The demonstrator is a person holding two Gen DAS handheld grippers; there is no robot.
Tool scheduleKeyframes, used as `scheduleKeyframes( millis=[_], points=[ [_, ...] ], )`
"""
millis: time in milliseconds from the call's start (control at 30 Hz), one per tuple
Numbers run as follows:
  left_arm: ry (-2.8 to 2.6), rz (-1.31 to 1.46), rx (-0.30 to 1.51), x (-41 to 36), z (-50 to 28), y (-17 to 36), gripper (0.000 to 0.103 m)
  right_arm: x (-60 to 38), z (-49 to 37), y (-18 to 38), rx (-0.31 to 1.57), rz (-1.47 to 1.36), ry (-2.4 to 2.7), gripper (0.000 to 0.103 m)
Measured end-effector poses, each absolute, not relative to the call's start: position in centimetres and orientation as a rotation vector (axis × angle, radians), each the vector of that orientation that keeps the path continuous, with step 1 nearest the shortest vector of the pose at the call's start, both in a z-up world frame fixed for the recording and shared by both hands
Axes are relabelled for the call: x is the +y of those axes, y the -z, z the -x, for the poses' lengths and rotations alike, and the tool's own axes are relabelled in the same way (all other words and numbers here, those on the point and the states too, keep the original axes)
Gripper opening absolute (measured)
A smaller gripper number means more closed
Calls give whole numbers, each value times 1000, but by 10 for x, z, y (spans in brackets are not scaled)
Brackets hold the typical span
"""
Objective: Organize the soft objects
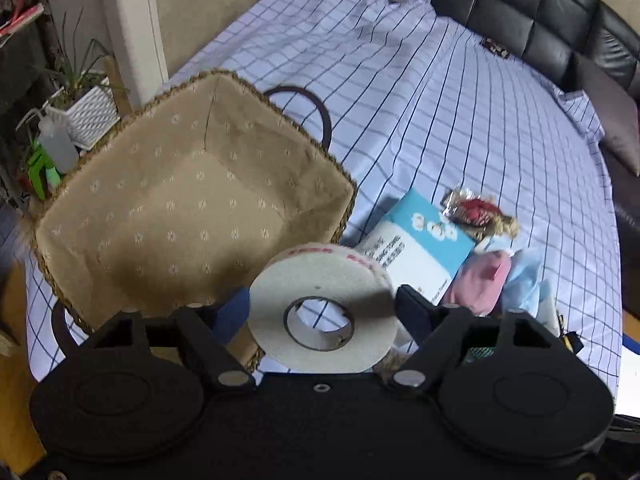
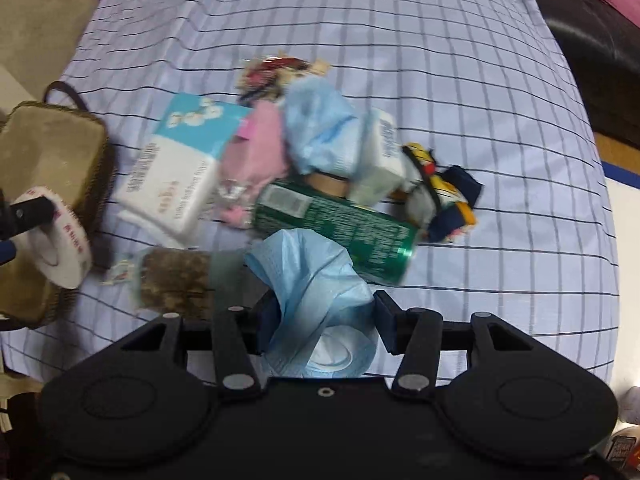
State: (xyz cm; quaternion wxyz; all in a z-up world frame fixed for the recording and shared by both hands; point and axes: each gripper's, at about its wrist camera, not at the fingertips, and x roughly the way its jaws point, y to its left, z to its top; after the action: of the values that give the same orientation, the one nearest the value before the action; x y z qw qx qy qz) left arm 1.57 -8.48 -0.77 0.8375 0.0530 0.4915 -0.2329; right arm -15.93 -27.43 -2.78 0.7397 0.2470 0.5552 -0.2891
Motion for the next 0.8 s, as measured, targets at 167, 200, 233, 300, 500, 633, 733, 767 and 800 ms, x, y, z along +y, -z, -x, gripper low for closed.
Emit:
scheduleKeyframes(
  millis=[167,200,233,300,500,633,733,767,800],
  points=[
    [567,-111,1145,-99,-7,22,49,-259,143,17,1194,-519,612,50],
    [581,-125,1178,-106,-4,28,47,-257,142,15,1189,-508,616,50],
    [584,-138,1203,-111,-1,35,44,-256,142,14,1184,-504,620,50],
    [566,-164,1223,-120,3,45,44,-258,143,14,1180,-511,634,50],
    [566,-215,1234,-140,11,61,43,-270,162,25,1204,-450,713,50],
    [552,-251,1230,-150,21,70,51,-280,178,37,1233,-463,724,50],
    [526,-255,1185,-151,30,69,68,-283,186,42,1245,-464,726,50],
    [511,-255,1157,-151,31,66,70,-284,188,42,1246,-462,725,50],
    [487,-259,1127,-150,32,64,71,-285,190,43,1246,-463,723,50]
  ],
)
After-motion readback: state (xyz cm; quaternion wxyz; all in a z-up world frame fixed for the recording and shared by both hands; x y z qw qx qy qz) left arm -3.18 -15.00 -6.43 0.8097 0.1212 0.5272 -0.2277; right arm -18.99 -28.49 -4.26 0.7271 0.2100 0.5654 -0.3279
